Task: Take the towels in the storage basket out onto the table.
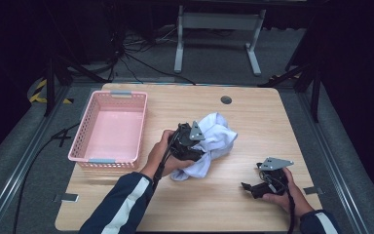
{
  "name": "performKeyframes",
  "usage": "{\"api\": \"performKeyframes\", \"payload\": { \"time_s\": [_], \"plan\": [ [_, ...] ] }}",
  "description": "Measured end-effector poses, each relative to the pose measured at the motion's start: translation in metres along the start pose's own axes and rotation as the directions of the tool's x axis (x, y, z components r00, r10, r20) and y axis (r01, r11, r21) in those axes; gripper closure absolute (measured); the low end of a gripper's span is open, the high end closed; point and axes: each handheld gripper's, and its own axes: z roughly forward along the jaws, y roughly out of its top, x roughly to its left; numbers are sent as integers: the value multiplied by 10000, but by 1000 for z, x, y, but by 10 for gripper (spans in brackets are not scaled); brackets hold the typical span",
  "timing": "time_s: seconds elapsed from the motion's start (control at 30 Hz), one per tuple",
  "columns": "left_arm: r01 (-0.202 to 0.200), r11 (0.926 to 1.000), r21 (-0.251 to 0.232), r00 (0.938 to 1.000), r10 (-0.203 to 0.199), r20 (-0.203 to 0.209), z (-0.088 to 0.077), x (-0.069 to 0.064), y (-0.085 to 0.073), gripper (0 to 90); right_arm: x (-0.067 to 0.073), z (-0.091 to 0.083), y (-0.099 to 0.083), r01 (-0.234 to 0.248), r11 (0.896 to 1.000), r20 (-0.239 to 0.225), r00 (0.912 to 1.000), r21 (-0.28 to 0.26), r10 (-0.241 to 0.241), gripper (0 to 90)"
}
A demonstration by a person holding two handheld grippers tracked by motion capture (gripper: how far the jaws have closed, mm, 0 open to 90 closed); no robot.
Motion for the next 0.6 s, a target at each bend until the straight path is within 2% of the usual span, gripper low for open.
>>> {"api": "performKeyframes", "payload": {
  "time_s": [0.1, 0.13, 0.17, 0.2, 0.23, 0.27, 0.3, 0.33, 0.37, 0.4, 0.43, 0.47, 0.5, 0.53, 0.57, 0.6],
  "plan": [
    [88, 10000, -40, 10000, -88, -41, 1, -2, -4, 348, 0, 0, 0, 1, 10000, 0, 10000, 1, -1, 6],
    [226, 9993, -287, 9997, -224, 77, -4, -3, -7, 268, 0, 0, 0, 11, 10000, -12, 10000, 1, -11, 6],
    [226, 9993, -287, 9997, -224, 77, -4, -3, -7, 259, 0, 0, 0, 11, 10000, -12, 10000, 1, -11, 6],
    [391, 9974, -603, 9990, -379, 220, -12, -5, -10, 248, 0, 0, 1, 22, 10000, -2, 10000, 57, -22, 9],
    [352, 9973, -639, 9993, -343, 153, -17, -6, -11, 233, 0, 0, 2, 26, 9999, 31, 10000, 117, -26, 29],
    [352, 9973, -639, 9993, -343, 153, -17, -6, -11, 227, 0, -2, 3, -11, 9999, 54, 10000, 165, 10, 86],
    [291, 9971, -703, 9995, -297, -72, -23, -9, -12, 227, 0, -2, 3, -11, 9999, 54, 10000, 165, 10, 86],
    [259, 9963, -825, 9995, -274, -166, -28, -11, -14, 230, 1, -3, 5, 33, 9999, 107, 9999, 122, -34, 197],
    [194, 9953, -944, 9996, -214, -209, -35, -12, -16, 232, 2, -7, 9, 32, 9999, 182, 9998, -170, -29, 197],
    [304, 9924, -1192, 9992, -334, -227, -46, -16, -21, 239, 3, -7, 12, -47, 9996, 205, 9998, -285, 53, 158],
    [304, 9924, -1192, 9992, -334, -227, -46, -16, -21, 240, 3, -7, 12, -47, 9996, 205, 9998, -285, 53, 158],
    [263, 9913, -1291, 9994, -292, -207, -51, -18, -25, 240, 3, -8, 16, -123, 9990, 17, 9999, -419, 124, 223],
    [368, 9894, -1402, 9991, -392, -147, -53, -22, -29, 236, 4, -9, 19, -127, 9980, -125, 9999, -615, 119, 234],
    [203, 9908, -1339, 9998, -204, 5, -55, -32, -37, 243, 5, -9, 28, 30, 9963, -171, 9998, -857, -45, 228],
    [297, 9896, -1407, 9994, -272, 197, -55, -38, -42, 243, 5, -7, 32, 164, 9962, -242, 9995, -856, -185, 230],
    [297, 9896, -1407, 9994, -272, 197, -55, -38, -42, 260, 5, -7, 32, 164, 9962, -242, 9995, -856, -185, 230]
  ]
}}
